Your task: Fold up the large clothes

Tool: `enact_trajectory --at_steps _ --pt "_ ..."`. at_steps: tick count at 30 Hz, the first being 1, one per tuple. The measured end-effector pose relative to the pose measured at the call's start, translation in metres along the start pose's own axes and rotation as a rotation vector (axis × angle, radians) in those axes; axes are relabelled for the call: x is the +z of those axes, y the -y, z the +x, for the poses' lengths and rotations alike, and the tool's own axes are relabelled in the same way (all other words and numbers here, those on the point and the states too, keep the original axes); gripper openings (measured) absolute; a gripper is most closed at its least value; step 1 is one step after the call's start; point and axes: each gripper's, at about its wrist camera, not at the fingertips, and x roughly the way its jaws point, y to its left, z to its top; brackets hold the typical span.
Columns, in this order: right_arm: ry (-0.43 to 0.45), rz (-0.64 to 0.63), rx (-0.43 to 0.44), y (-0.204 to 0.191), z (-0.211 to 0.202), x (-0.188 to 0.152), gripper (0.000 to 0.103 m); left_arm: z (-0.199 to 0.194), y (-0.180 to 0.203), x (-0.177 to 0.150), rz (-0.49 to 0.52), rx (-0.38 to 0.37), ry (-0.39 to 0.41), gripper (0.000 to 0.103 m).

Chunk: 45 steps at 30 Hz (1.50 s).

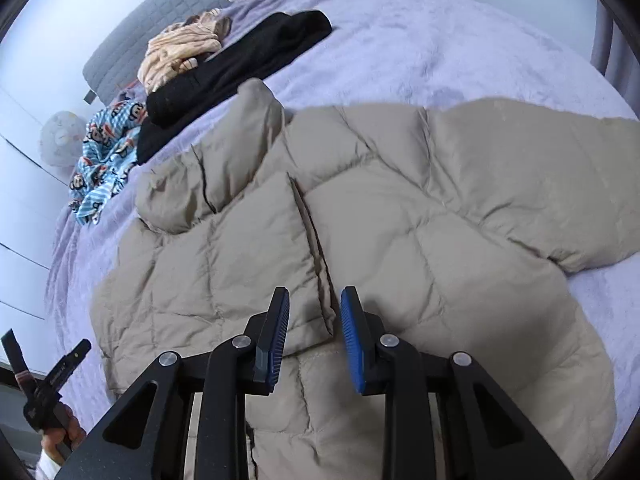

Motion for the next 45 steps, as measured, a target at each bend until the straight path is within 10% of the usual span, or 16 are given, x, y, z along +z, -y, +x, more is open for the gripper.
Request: enact_trajectory --at_steps 6,12,35,45 --pt "-0.059 -0.242 0.094 -0.062 0.032 0.024 0.03 0.053 0.03 0.007 0.074 0.065 -0.061 0.053" --pt "-0.123 -0.387 -0.039 -0.064 0.095 0.011 0.011 0.08 0.033 -0.012 0.064 0.081 -0.07 0.06" --pt "-0.096 -0.272 -0.114 0.018 -0.008 -0.032 0.015 0.01 0.008 -0.051 0.039 0.2 -0.128 0.063" --pt "-0.165 -0.115 0.015 0.04 -0.048 -0.042 0.036 -0.069 0.074 -0.068 0.072 0.081 -0.143 0.063"
